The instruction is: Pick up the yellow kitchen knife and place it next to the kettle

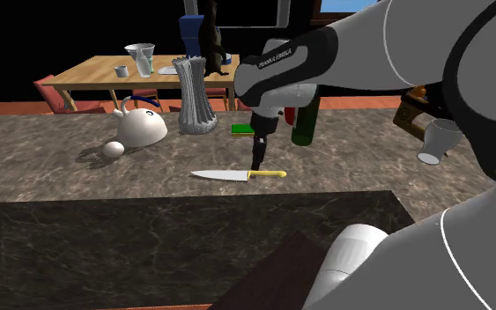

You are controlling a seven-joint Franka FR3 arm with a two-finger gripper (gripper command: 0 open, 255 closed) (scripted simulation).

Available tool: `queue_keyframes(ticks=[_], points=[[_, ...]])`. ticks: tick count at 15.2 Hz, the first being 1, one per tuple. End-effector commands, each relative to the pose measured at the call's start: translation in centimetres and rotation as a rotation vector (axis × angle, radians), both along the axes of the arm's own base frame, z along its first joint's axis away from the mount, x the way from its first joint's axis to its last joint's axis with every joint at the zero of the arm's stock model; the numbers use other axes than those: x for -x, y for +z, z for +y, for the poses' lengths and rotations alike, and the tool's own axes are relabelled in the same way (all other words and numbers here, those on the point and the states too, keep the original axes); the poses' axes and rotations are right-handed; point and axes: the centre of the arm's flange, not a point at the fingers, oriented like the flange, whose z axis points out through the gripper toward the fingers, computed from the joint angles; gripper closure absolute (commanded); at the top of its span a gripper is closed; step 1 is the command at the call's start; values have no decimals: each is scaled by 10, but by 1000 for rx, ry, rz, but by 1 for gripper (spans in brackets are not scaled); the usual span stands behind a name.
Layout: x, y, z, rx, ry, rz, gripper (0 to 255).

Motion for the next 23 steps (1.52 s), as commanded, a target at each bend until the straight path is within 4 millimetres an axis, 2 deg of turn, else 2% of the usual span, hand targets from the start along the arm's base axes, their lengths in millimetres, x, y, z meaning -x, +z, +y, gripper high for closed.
queue_keyframes(ticks=[1,4,12,20,21,23], points=[[-16,-17,-15,6,90,-7,0],[-41,-42,-34,10,212,-14,0],[-44,-83,-28,10,218,-15,0],[-44,-83,-28,10,218,-14,0],[-44,-83,-28,10,218,-14,255],[-44,-83,-28,10,218,-14,255]])
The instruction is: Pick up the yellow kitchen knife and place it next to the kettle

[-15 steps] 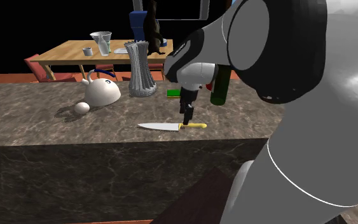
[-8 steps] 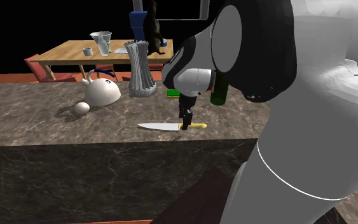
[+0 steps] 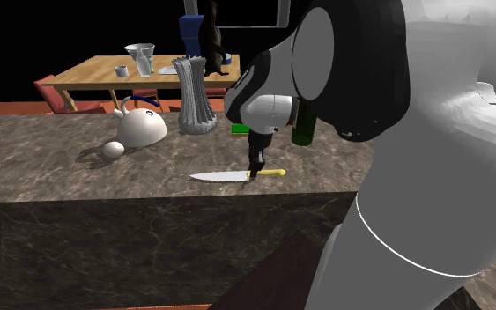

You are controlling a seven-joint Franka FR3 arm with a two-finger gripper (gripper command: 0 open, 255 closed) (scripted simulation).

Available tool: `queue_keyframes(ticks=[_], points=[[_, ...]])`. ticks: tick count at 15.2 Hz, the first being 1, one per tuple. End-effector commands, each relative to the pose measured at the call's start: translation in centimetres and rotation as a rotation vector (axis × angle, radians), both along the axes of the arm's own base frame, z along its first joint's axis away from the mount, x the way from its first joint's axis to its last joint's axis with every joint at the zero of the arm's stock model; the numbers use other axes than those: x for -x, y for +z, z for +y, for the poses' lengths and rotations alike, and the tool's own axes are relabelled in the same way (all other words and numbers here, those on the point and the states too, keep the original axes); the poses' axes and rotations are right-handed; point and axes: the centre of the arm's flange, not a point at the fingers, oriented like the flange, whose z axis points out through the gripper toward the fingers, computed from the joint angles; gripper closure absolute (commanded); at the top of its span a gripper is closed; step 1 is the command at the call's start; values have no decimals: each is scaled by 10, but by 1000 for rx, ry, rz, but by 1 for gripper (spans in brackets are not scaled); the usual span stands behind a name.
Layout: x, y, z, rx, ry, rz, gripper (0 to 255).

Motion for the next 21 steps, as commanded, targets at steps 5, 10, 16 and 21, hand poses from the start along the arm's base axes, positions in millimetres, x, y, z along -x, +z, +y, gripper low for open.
queue_keyframes(ticks=[5,10,16,21], points=[[0,0,0,0,0,1,255],[0,16,0,0,0,1,255],[0,47,0,0,0,1,255],[0,74,0,0,0,1,255]])
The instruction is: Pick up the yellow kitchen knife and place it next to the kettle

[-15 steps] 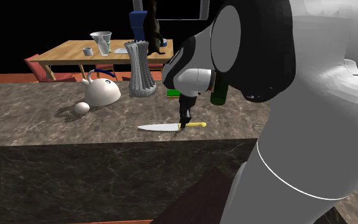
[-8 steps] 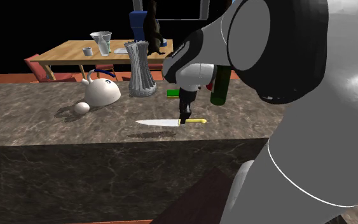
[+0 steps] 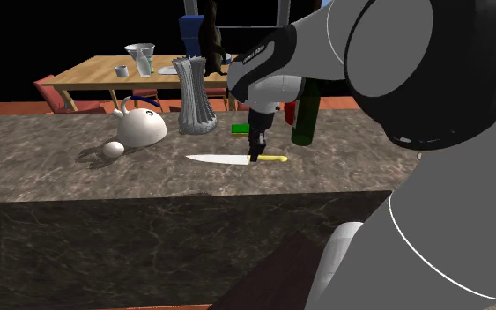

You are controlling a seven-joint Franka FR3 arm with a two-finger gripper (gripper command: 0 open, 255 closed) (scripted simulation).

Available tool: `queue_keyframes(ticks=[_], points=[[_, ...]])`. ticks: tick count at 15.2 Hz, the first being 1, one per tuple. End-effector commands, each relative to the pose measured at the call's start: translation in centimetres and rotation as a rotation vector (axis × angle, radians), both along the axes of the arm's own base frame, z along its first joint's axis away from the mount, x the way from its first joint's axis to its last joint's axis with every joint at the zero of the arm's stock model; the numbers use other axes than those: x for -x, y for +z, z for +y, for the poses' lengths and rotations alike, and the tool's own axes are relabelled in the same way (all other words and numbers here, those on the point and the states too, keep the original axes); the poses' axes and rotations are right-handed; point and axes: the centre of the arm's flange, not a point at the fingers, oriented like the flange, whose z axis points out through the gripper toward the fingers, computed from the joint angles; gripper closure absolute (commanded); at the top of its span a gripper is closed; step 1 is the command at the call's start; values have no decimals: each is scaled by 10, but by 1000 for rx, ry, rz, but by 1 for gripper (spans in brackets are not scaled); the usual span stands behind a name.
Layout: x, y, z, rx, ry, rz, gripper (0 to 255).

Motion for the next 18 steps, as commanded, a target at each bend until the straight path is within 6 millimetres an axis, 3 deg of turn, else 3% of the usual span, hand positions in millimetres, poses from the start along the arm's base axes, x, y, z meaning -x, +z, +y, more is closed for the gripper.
queue_keyframes(ticks=[1,18], points=[[0,11,0,0,0,0,255],[0,100,0,0,0,0,255]])
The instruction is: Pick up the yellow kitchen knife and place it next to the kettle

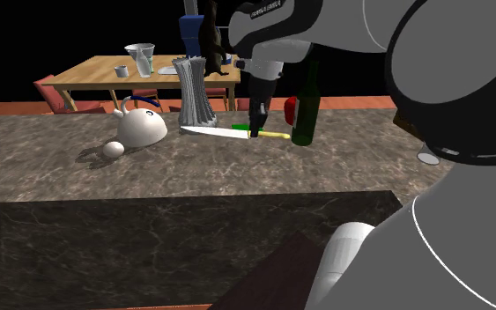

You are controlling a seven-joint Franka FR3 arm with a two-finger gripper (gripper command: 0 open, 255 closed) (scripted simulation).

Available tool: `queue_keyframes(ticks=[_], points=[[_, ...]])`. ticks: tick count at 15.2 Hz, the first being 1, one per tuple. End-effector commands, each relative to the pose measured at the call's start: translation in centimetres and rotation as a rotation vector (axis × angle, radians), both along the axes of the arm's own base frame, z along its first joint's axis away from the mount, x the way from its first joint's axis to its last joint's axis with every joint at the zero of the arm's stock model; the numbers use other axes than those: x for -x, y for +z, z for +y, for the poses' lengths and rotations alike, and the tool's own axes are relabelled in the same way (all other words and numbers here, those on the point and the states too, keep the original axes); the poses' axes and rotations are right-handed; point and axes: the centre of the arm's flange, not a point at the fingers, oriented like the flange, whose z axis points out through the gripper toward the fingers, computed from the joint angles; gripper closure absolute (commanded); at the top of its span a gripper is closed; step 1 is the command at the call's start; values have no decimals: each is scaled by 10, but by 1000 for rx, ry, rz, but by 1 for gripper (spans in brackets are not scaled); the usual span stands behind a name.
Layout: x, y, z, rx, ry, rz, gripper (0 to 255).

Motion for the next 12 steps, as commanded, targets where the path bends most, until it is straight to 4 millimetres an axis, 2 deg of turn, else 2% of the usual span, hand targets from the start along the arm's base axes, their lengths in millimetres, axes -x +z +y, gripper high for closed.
queue_keyframes(ticks=[1,12], points=[[0,10,0,0,0,0,255],[0,68,0,0,0,0,255]])
